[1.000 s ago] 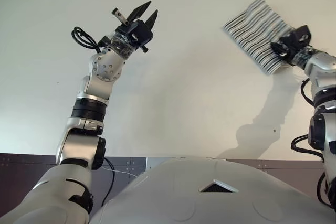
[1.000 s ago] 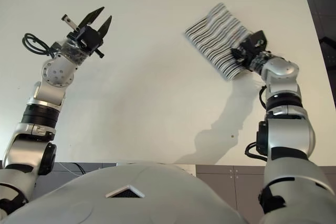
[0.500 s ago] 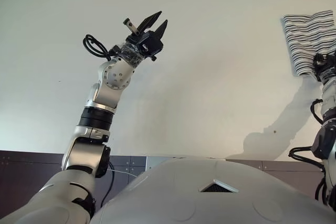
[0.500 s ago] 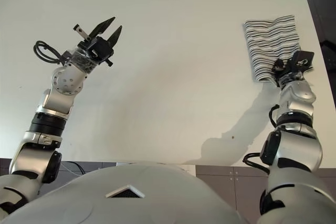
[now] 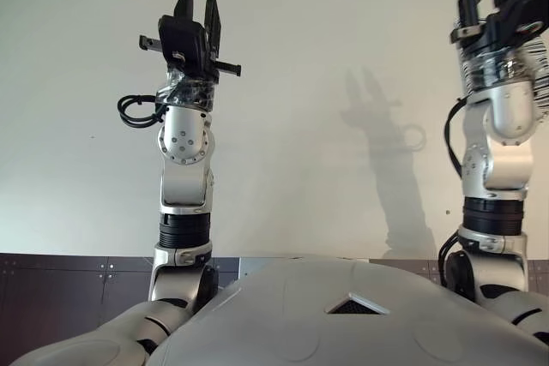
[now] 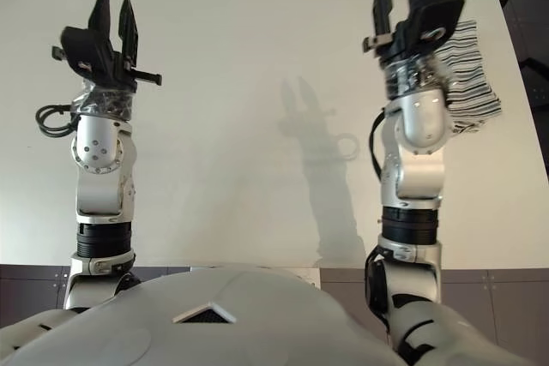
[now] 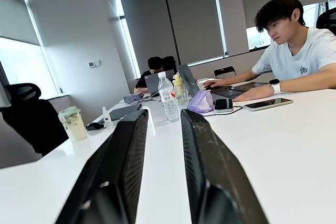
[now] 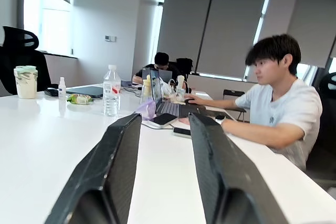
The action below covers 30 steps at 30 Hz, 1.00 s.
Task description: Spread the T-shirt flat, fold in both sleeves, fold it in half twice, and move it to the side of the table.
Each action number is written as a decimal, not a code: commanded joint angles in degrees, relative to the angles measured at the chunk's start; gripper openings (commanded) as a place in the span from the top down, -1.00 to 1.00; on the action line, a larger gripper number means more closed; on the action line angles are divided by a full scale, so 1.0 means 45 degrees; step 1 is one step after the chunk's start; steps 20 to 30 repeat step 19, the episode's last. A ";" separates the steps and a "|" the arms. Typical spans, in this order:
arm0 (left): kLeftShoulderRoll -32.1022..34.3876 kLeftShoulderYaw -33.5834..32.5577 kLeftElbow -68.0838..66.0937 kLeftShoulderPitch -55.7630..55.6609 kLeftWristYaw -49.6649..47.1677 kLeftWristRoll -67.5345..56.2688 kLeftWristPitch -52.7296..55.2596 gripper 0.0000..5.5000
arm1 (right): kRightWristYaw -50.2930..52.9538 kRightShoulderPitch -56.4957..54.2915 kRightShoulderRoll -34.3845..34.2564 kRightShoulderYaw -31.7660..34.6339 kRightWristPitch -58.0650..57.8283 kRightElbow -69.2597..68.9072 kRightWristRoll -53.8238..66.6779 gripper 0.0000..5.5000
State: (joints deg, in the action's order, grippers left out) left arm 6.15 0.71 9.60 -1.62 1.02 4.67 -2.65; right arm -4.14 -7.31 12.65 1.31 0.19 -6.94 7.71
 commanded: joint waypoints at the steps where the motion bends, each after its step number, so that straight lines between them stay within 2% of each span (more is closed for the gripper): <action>1: -0.0503 0.0214 -0.0854 0.0161 -0.0439 0.0182 0.0111 0.59 | 0.1052 0.0240 -0.1255 -0.0480 -0.0134 0.1095 -0.0820 0.40; 5: -0.0835 0.0582 -0.2035 0.0168 -0.0711 0.0487 -0.0549 0.59 | 0.1273 0.0390 -0.1883 -0.0861 0.0408 0.2440 -0.1417 0.40; 17: -0.0998 -0.0018 -0.4668 -0.0944 -0.1202 0.0282 -0.1835 0.59 | 0.1176 -0.0830 -0.1795 -0.0787 0.1625 0.4664 -0.2265 0.40; 30: -0.1055 0.0057 -0.4908 -0.1083 -0.1229 0.0401 -0.1920 0.59 | 0.1099 -0.1036 -0.1714 -0.0811 0.1600 0.5033 -0.2420 0.40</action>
